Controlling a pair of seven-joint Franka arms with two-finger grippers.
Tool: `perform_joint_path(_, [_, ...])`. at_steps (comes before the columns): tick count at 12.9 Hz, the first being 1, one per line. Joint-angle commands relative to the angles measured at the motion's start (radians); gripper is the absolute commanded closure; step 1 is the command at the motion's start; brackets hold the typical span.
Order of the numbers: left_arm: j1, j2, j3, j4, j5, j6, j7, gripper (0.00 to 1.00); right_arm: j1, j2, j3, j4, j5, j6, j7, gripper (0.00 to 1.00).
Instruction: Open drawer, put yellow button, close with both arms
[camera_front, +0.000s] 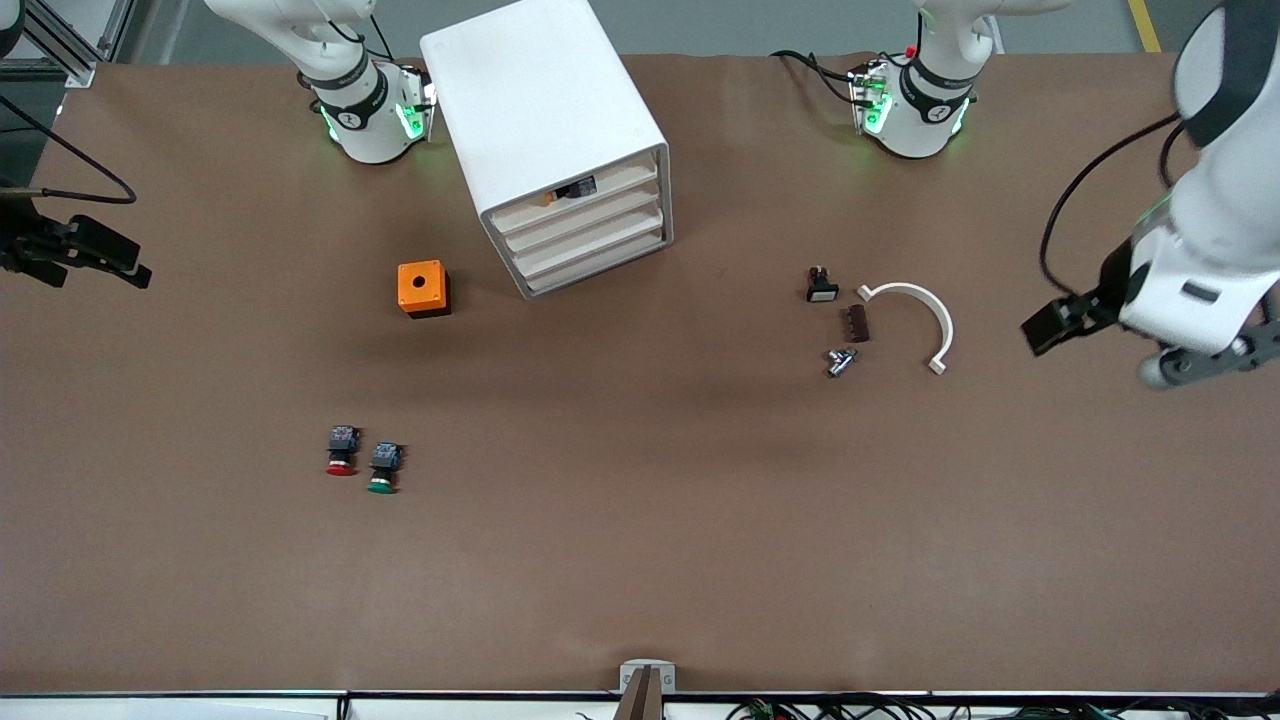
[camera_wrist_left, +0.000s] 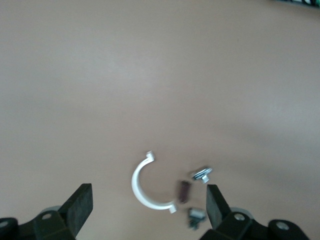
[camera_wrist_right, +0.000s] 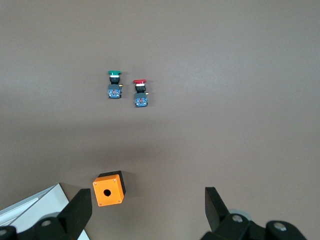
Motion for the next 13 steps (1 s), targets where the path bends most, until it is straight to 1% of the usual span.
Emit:
perform_joint_path(1, [-0.048, -0.094, 0.078, -0.041, -0.014, -0.06, 0.192, 0.0, -0.004, -0.023, 0.006, -0.019, -0.005, 0.012, 0.013, 0.0])
perform_joint_path(2, [-0.044, -0.129, 0.081, -0.07, -0.025, -0.07, 0.251, 0.0, -0.004, -0.023, 0.006, -0.019, -0.004, 0.012, 0.013, 0.0])
perform_joint_path(4, [-0.039, -0.187, 0.081, -0.131, -0.04, -0.067, 0.267, 0.0, -0.002, -0.021, 0.006, -0.002, -0.004, 0.004, 0.016, 0.0])
perform_joint_path(7, [-0.021, -0.229, 0.084, -0.187, -0.093, -0.061, 0.267, 0.0, -0.001, -0.018, 0.006, 0.015, -0.008, 0.002, 0.016, 0.0])
perform_joint_path(8, [-0.021, -0.241, 0.084, -0.2, -0.094, -0.049, 0.265, 0.0, -0.001, -0.018, 0.006, 0.018, -0.01, 0.002, 0.016, 0.0])
perform_joint_path(13, [-0.012, -0.243, 0.082, -0.213, -0.106, -0.047, 0.268, 0.0, 0.001, 0.005, 0.006, 0.054, -0.017, 0.004, 0.014, 0.0])
